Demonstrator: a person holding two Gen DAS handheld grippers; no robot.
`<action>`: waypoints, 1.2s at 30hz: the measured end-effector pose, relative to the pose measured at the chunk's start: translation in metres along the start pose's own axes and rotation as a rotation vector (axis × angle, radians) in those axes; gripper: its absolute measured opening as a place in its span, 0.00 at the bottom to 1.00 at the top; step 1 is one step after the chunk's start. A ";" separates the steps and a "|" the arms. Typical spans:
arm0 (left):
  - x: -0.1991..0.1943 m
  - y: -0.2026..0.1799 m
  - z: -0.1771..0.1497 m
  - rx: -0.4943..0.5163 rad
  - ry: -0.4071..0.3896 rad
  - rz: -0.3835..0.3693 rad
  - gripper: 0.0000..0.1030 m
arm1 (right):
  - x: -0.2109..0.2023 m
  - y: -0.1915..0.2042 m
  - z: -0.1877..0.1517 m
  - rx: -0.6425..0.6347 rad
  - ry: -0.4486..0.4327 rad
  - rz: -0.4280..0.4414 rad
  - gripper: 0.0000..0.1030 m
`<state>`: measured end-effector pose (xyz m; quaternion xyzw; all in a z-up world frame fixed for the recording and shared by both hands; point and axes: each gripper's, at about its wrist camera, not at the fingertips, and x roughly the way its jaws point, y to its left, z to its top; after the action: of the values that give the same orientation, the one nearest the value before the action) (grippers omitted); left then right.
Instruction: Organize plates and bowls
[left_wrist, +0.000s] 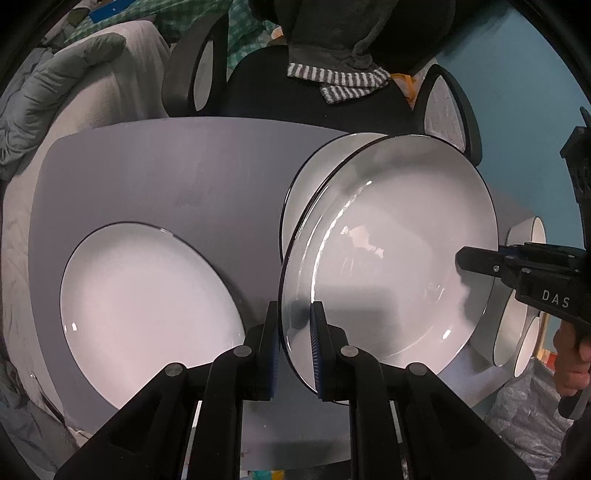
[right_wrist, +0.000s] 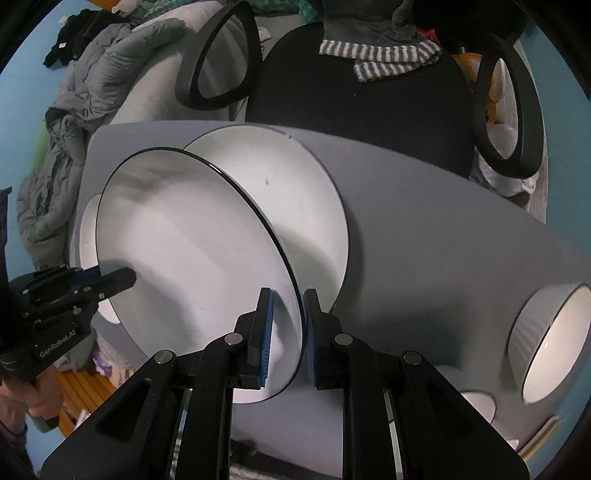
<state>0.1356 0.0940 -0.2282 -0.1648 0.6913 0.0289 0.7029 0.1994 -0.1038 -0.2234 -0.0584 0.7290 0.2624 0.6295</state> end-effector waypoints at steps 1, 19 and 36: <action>0.001 0.000 0.003 -0.007 0.003 -0.001 0.13 | 0.001 -0.001 0.004 0.000 0.005 -0.001 0.16; 0.022 0.001 0.021 -0.022 0.052 0.019 0.14 | 0.016 -0.014 0.029 0.028 0.054 0.005 0.16; 0.030 0.004 0.023 -0.051 0.051 0.008 0.21 | 0.018 -0.007 0.030 0.109 0.045 -0.015 0.36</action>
<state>0.1583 0.0981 -0.2585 -0.1806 0.7087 0.0452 0.6805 0.2249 -0.0919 -0.2449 -0.0355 0.7558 0.2162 0.6171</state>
